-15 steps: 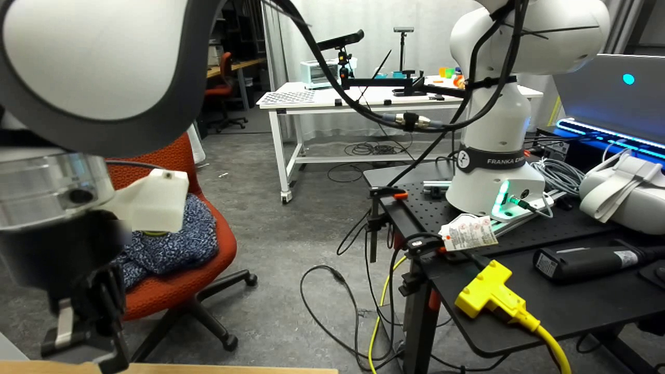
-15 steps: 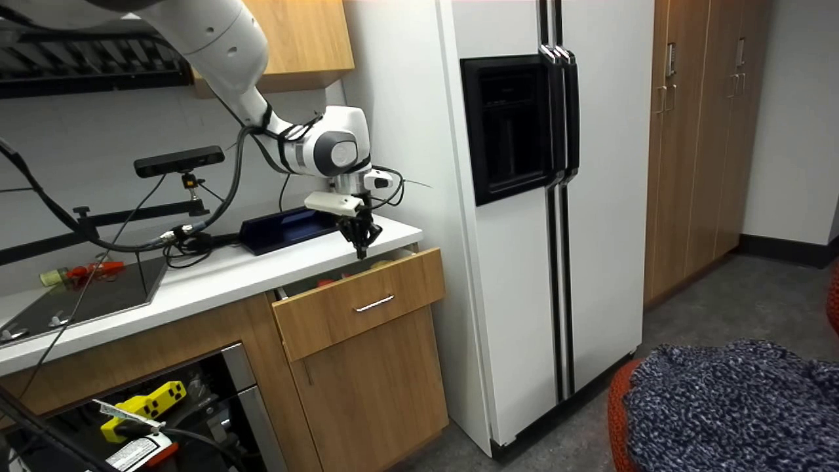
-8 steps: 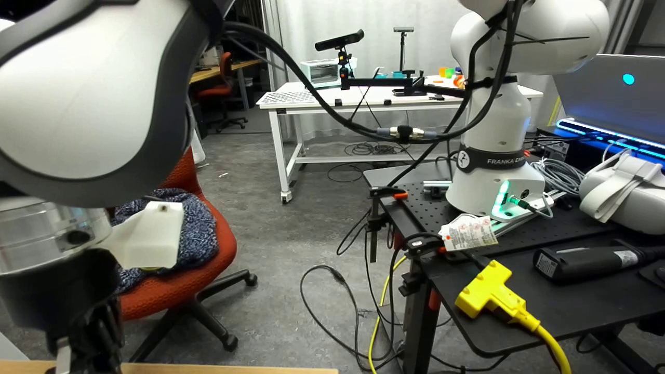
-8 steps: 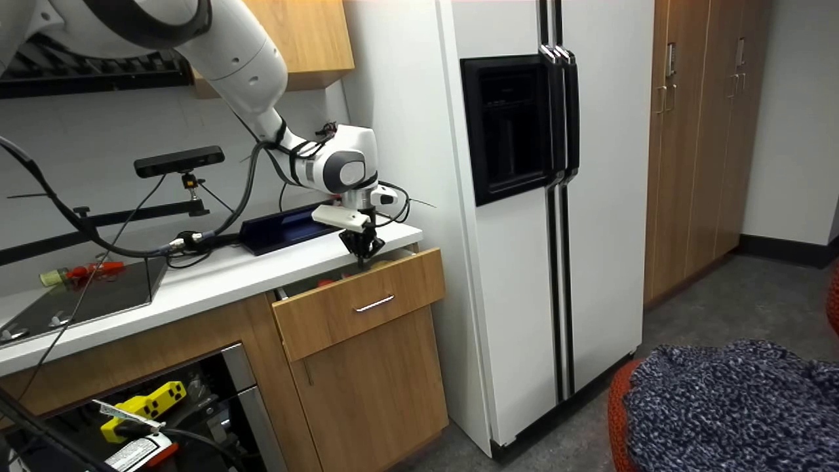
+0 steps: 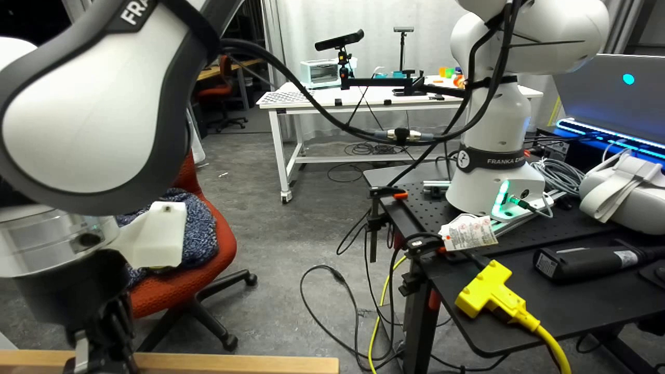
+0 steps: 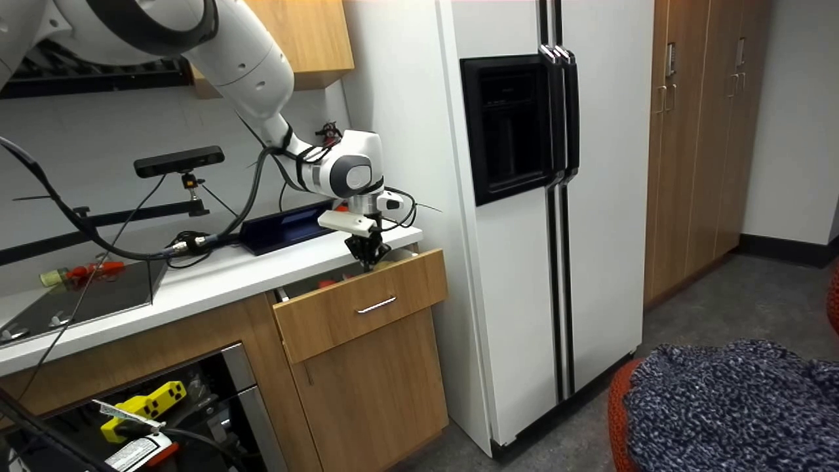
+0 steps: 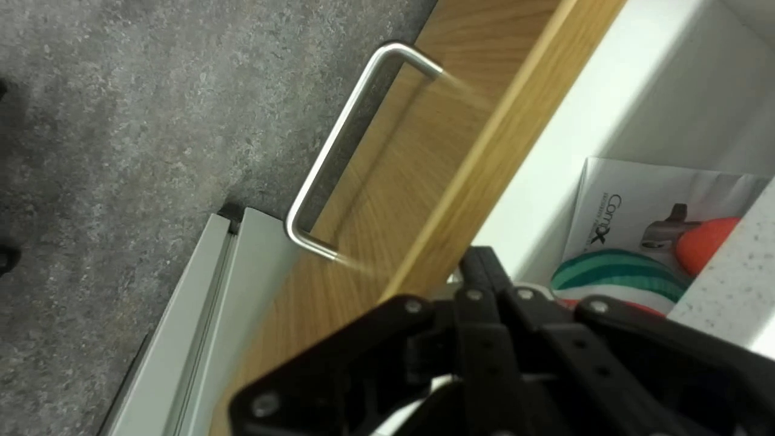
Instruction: Open the drawer on the far right
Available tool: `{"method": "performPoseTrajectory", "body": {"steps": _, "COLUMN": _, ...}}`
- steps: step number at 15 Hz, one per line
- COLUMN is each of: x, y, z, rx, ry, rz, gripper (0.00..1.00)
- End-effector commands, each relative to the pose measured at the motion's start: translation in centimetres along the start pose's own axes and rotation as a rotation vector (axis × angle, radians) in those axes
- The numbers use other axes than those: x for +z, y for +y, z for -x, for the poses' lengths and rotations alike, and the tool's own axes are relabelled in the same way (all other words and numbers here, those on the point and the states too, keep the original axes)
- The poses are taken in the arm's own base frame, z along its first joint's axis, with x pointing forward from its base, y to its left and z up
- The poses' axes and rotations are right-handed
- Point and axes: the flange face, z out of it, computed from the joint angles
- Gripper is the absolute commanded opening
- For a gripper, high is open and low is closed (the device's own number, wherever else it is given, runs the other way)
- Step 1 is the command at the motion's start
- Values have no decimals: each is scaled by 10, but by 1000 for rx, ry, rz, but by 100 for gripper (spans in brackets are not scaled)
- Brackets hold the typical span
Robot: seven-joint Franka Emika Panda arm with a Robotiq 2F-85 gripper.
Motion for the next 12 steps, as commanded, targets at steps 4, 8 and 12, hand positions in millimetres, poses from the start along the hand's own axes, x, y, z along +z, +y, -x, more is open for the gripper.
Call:
{"method": "performPoseTrajectory", "body": {"steps": 4, "x": -2, "y": 27, "z": 19, "rx": 28, "ry": -87, "rz": 111, "gripper": 0}}
{"method": "performPoseTrajectory", "body": {"steps": 8, "x": -14, "y": 42, "z": 39, "rx": 70, "ry": -131, "rz": 198, "gripper": 0}}
{"method": "performPoseTrajectory", "body": {"steps": 12, "x": -26, "y": 52, "z": 69, "rx": 118, "ry": -197, "rz": 274, "gripper": 0}}
